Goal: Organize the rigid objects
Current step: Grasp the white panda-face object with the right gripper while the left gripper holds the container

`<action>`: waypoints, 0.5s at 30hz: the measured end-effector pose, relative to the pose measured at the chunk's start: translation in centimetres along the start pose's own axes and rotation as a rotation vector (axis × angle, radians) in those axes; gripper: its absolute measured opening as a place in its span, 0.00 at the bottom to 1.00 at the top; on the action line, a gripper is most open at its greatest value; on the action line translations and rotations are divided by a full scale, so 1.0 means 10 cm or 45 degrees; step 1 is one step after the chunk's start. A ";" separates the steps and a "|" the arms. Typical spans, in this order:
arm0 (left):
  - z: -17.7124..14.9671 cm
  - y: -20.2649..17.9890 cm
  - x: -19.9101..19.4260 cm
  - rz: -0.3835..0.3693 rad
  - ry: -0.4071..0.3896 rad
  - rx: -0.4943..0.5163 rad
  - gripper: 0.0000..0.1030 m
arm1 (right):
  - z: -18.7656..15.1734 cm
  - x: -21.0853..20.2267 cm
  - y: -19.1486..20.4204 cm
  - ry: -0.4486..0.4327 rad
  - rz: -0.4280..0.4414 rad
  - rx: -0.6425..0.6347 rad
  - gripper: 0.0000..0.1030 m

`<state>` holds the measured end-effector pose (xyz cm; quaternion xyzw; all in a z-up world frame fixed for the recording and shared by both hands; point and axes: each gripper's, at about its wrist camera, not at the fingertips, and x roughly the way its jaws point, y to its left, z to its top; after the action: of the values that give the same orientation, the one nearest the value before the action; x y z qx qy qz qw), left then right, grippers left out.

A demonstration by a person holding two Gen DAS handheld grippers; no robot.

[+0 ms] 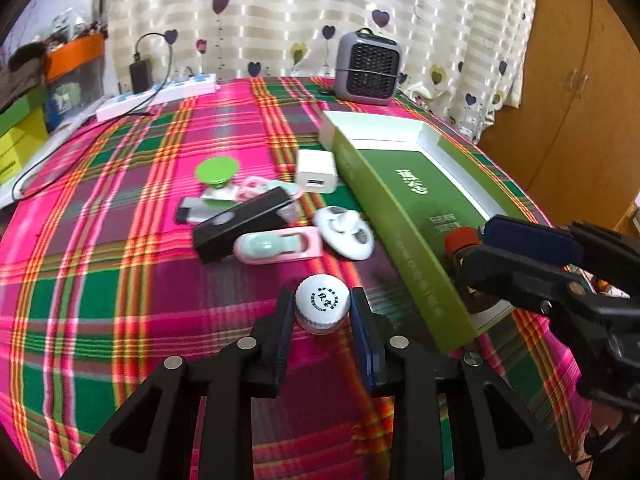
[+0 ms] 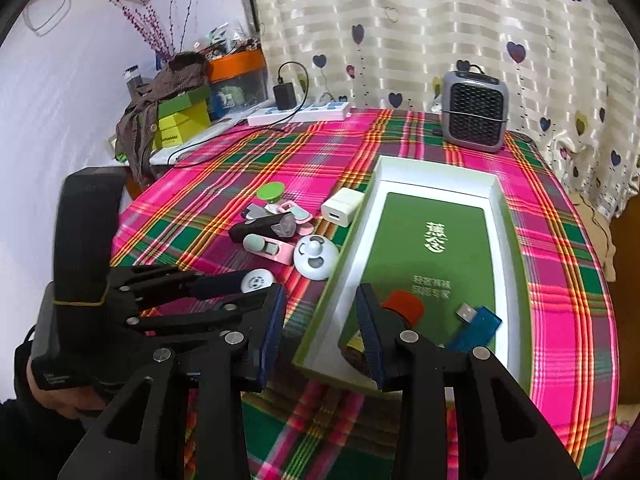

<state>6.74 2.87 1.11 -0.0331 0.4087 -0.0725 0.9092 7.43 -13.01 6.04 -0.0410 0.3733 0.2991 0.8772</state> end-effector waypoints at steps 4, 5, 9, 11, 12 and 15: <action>-0.02 0.11 -0.05 0.013 -0.012 -0.016 0.26 | 0.07 0.10 0.07 0.025 0.005 -0.048 0.36; -0.03 0.12 -0.06 0.017 -0.014 -0.017 0.26 | 0.10 0.13 0.09 0.036 0.007 -0.069 0.36; -0.06 0.19 -0.11 0.030 -0.031 -0.017 0.26 | 0.17 0.23 0.18 0.067 0.017 -0.147 0.36; -0.06 0.24 -0.12 0.033 -0.032 -0.028 0.26 | 0.22 0.30 0.21 0.087 0.019 -0.182 0.36; -0.06 0.26 -0.12 0.031 -0.032 -0.035 0.26 | 0.23 0.34 0.22 0.098 0.018 -0.200 0.36; -0.07 0.32 -0.13 0.024 -0.030 -0.051 0.26 | 0.29 0.44 0.28 0.130 0.011 -0.254 0.36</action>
<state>5.75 6.23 1.20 -0.0483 0.3996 -0.0554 0.9137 10.08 -7.66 5.51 -0.1417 0.3859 0.3360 0.8474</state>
